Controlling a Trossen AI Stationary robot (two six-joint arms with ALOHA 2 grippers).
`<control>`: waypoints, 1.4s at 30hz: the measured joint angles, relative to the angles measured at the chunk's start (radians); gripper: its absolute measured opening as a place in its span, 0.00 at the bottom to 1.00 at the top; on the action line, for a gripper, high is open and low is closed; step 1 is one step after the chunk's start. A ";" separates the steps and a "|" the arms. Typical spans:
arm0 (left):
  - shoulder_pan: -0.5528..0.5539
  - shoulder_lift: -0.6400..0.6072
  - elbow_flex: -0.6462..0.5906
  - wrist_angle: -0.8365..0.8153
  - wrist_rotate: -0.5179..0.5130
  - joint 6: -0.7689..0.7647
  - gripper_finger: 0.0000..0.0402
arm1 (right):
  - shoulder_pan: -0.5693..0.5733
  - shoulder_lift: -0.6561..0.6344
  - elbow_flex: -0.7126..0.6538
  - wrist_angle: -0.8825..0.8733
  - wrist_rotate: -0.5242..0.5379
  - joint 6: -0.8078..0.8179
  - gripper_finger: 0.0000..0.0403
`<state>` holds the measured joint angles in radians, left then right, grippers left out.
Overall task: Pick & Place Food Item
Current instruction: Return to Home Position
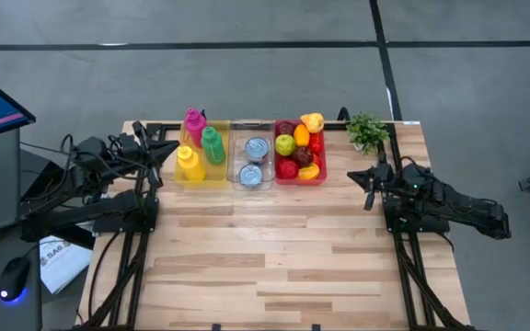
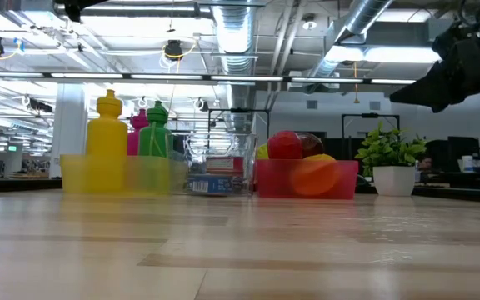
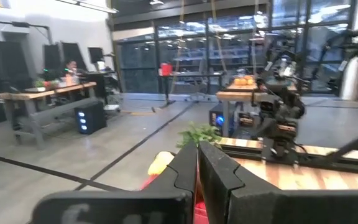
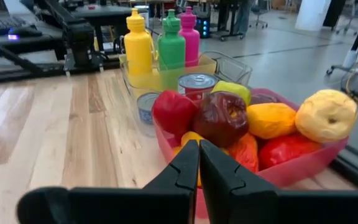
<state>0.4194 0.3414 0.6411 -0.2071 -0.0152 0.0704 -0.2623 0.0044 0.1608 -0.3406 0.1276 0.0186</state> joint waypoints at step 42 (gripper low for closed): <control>-0.003 -0.217 -0.251 0.120 0.099 -0.049 0.01 | 0.000 0.000 0.001 0.001 0.000 0.008 0.02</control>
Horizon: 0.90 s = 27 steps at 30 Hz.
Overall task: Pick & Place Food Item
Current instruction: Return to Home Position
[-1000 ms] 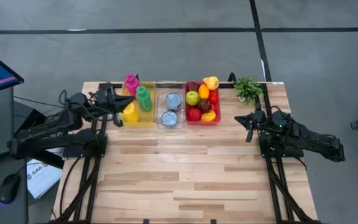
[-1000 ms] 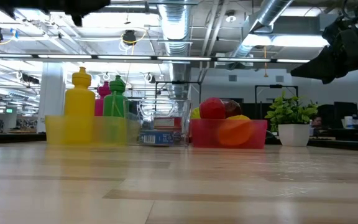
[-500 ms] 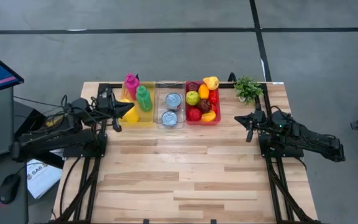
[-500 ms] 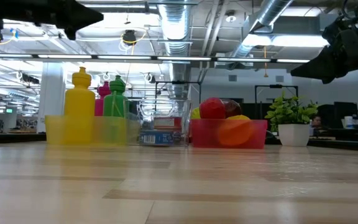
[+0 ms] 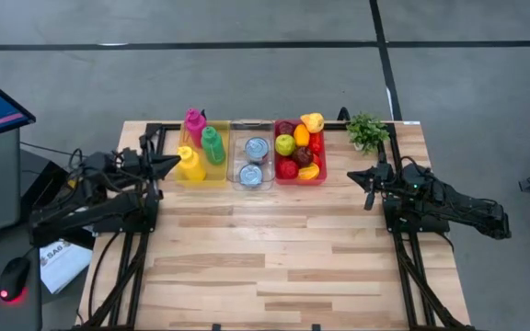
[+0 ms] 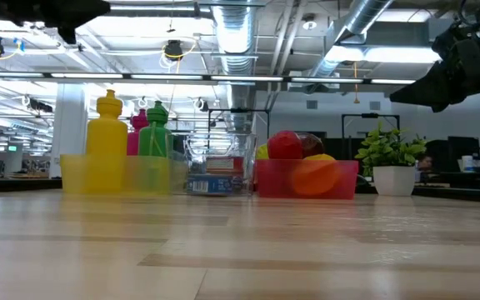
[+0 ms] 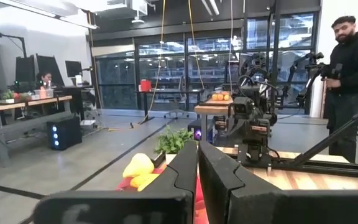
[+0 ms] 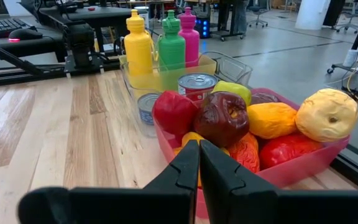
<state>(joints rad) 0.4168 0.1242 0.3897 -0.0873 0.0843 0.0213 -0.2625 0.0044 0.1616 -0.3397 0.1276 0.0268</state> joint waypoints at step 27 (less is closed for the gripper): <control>0.000 -0.124 -0.015 -0.175 -0.001 0.009 0.01 | 0.000 0.000 0.000 0.000 0.000 0.000 0.02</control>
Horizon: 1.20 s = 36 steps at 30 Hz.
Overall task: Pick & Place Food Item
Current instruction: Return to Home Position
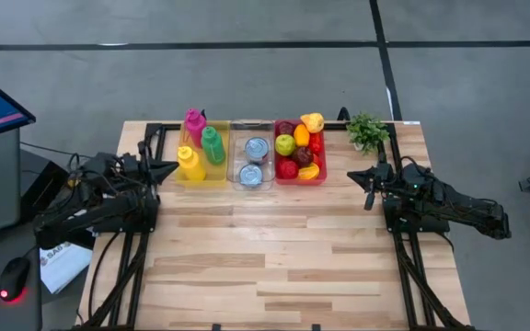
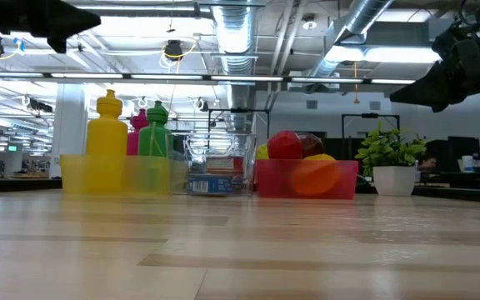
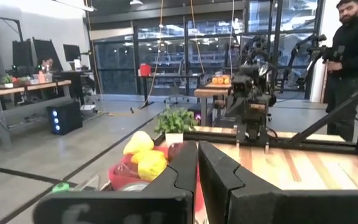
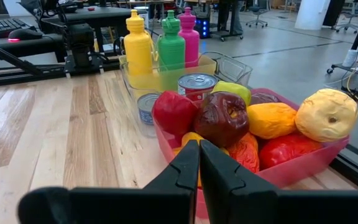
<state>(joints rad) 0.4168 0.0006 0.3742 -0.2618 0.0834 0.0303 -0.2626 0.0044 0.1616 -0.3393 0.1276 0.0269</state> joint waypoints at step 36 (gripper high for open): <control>0.000 0.001 -0.368 0.348 -0.016 0.019 0.01 | 0.000 0.000 0.000 0.000 0.000 0.000 0.02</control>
